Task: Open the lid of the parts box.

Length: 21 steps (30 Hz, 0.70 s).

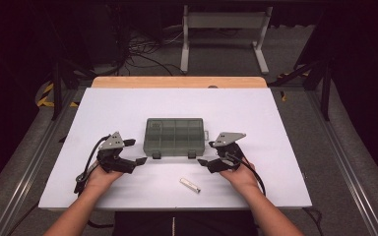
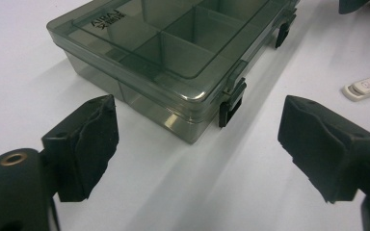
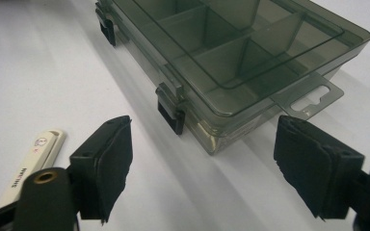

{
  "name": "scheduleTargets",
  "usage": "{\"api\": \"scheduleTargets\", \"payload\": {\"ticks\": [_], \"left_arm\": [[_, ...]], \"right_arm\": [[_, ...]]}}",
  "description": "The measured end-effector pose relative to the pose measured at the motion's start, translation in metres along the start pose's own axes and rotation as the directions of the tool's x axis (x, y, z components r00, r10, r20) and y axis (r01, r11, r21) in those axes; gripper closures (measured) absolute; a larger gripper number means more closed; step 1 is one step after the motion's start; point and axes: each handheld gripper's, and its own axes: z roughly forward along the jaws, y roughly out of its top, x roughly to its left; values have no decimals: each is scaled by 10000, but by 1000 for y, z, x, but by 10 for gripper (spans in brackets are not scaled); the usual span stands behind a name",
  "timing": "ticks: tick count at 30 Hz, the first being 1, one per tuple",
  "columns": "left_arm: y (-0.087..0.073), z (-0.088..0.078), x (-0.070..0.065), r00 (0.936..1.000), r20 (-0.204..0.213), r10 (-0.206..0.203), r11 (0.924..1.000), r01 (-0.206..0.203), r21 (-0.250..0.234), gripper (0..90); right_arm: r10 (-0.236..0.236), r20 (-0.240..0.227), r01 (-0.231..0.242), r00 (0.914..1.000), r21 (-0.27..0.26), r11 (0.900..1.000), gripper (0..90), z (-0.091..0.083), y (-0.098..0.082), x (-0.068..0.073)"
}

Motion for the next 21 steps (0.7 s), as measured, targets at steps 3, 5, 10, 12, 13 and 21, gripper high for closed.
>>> {"api": "scheduleTargets", "payload": {"ticks": [3, 5, 10, 12, 13, 21], "left_arm": [[0, 2, 2, 10000, 47, 13, 9999, -14, 143, 295], [-1, 4, 2, 9999, 91, -140, 9996, 137, 265, 333], [-2, 6, 4, 9995, 110, -283, 9988, 278, 398, 422], [-2, 6, 5, 9997, 36, -224, 9989, 222, 421, 471], [-2, 6, 5, 9997, 45, -247, 9988, 244, 426, 488], [-2, 9, 5, 9997, 126, -226, 9976, 218, 653, 564]], "right_arm": [[6, 175, -2, 9998, -225, 9997, 336, -2, 1, -3], [100, 171, -94, 9998, -321, 9994, 400, -3, 1, -5], [133, 176, -129, 9998, -237, 9996, 483, -2, -1, -6], [126, 194, -123, 9997, -169, 9998, 524, 0, -1, -6], [123, 199, -121, 9997, -105, 9999, 544, 1, -1, -6], [277, 162, -279, 9995, 94, 9996, 627, 4, -3, -9]]}}
